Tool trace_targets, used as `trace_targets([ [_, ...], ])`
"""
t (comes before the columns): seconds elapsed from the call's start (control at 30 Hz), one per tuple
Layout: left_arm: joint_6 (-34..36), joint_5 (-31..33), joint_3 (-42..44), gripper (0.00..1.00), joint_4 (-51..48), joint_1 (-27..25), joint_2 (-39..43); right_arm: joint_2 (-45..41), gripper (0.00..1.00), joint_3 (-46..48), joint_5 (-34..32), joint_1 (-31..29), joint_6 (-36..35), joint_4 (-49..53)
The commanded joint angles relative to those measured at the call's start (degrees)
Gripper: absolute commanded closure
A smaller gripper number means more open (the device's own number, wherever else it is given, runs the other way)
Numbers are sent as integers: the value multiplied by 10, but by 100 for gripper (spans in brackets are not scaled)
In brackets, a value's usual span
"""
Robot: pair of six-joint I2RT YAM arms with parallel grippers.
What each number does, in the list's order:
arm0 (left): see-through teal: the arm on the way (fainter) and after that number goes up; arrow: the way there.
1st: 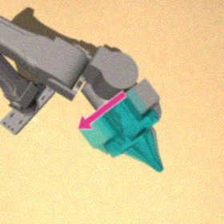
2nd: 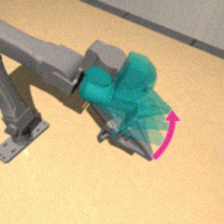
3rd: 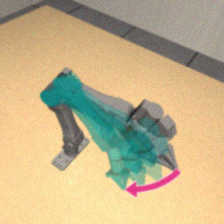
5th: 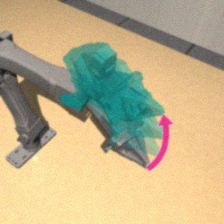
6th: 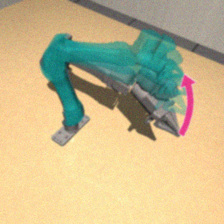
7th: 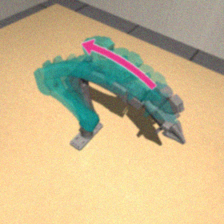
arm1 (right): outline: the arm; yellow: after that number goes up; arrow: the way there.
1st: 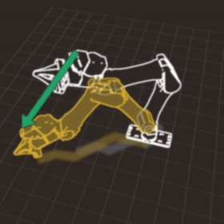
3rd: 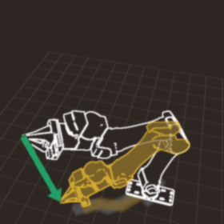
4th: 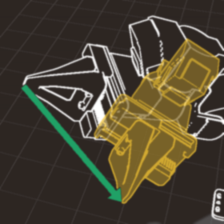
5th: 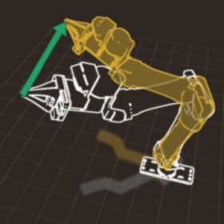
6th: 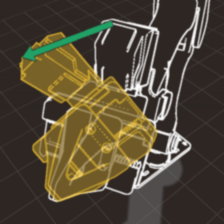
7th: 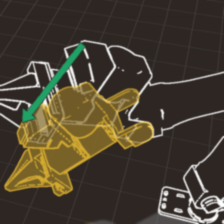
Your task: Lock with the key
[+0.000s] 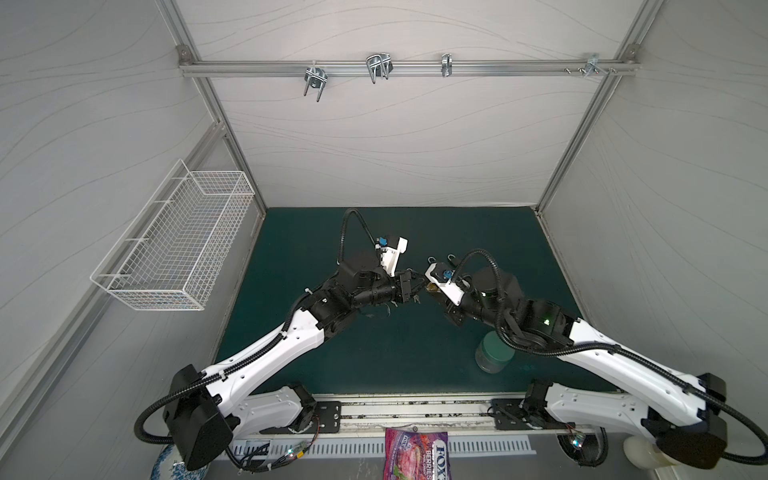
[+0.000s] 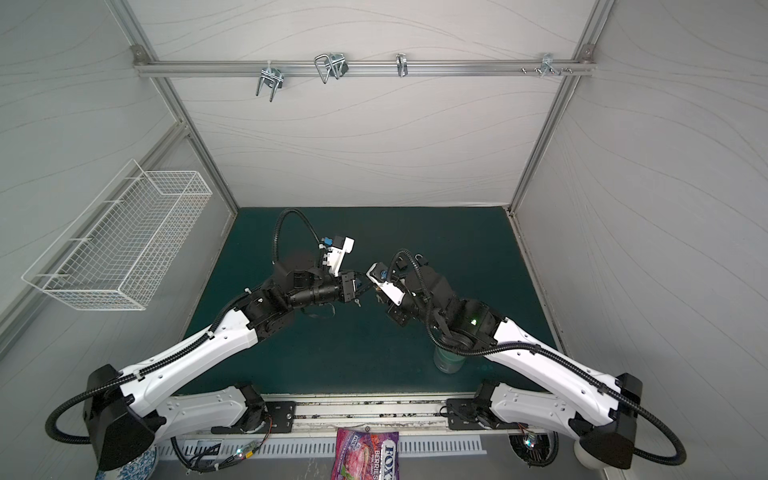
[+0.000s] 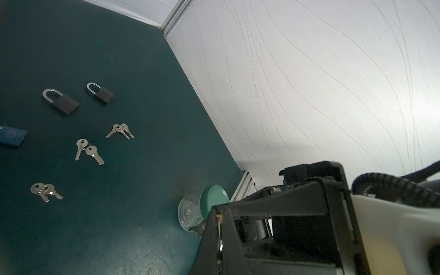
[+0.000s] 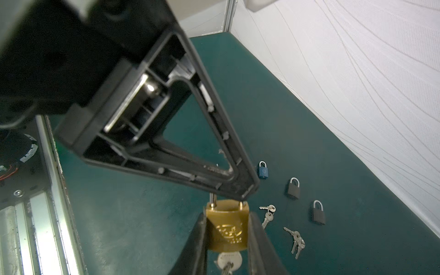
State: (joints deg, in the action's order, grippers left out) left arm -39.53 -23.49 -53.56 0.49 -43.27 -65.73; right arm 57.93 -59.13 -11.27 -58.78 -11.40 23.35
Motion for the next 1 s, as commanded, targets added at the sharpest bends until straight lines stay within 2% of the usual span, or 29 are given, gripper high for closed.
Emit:
trace_targets([
  [0.0,31,-76,-5,100,-56,-45,-21,6,100,-52,29,2,-4,-152],
  [0.37,51,-67,-9,100,-85,-66,-47,18,100,-92,42,8,-13,-196],
  [0.53,46,-29,-6,100,-91,-64,-23,30,100,-109,79,10,-34,-151],
  [0.63,34,-15,-9,100,-87,-32,9,22,100,-80,112,10,-42,-95],
  [0.77,6,-32,2,100,-57,31,56,-6,100,-16,147,10,-21,-60],
  [0.87,-1,-58,-7,100,-56,60,68,-12,58,-4,179,10,-8,-34],
  [0.9,-3,-65,-10,100,-56,66,69,-13,49,-4,184,10,-7,-29],
  [0.97,-5,-73,-16,100,-59,74,71,-17,38,-5,181,10,-6,-24],
])
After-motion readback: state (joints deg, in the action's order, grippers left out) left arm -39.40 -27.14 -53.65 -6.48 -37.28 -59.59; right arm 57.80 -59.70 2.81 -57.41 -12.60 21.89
